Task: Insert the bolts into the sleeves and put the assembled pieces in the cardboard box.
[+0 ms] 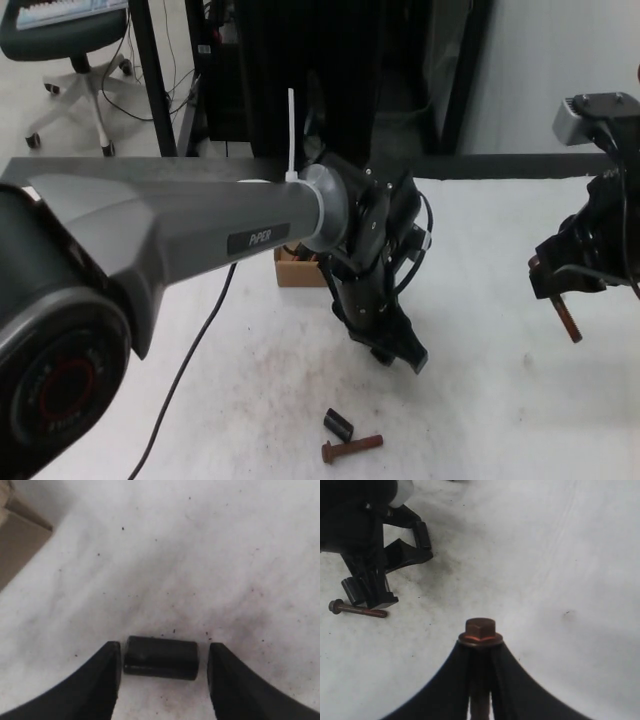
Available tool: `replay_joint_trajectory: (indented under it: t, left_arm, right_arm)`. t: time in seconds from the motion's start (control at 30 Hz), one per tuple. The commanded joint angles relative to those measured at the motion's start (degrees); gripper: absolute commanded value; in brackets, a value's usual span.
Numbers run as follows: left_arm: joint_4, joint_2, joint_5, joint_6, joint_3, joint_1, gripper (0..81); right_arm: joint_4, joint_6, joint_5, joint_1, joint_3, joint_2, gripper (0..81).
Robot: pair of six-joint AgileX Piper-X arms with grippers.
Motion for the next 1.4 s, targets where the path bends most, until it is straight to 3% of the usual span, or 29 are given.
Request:
replay_joint_trajectory:
  t: [0.0, 0.2, 0.33, 0.43, 0.6, 0.87, 0.97, 1.17, 1.37]
  left_arm:
    - [-0.59, -0.32, -0.57, -0.52, -0.33, -0.08, 46.0]
    - [-0.96, -0.08, -0.57, -0.52, -0.33, 0.39, 22.9]
    - [1.44, 0.35, -0.57, 2.11, -0.33, 0.62, 0.2]
    - [4.67, 0.34, -0.73, 6.74, -0.33, 0.62, 0.2]
    - [8.55, 0.34, -7.16, 9.47, -0.33, 0.62, 0.2]
    - [15.58, 0.14, -7.00, 29.49, -0.33, 0.32, 0.2]
    - [15.48, -0.05, -5.35, 35.17, -0.33, 0.32, 0.2]
    - [15.48, -0.16, 7.24, 43.75, -0.33, 0.32, 0.2]
    - [14.18, -0.16, 6.78, 46.26, -0.33, 0.48, 0.2]
  right_arm:
    - [-0.38, -0.26, -0.87, -0.22, 0.05, -0.62, 0.8]
    - [-0.38, -0.26, -0.87, -0.22, 0.05, -0.62, 0.8]
    - [-0.36, -0.88, -0.87, -0.22, 0.05, -0.62, 0.8]
    - [-0.36, -1.17, -0.87, -0.22, 0.05, -0.62, 0.8]
    - [-0.36, -1.17, -0.87, -0.22, 0.05, -0.62, 0.8]
    - [-0.55, -1.16, -0.87, -0.22, 0.05, -0.62, 0.8]
    - [-0.52, -1.28, -0.87, -0.22, 0.05, -0.62, 0.8]
    - [-0.52, -2.24, -0.87, -0.22, 0.05, -0.62, 0.8]
    - [-0.52, -2.24, -0.87, -0.22, 0.05, -0.62, 0.8]
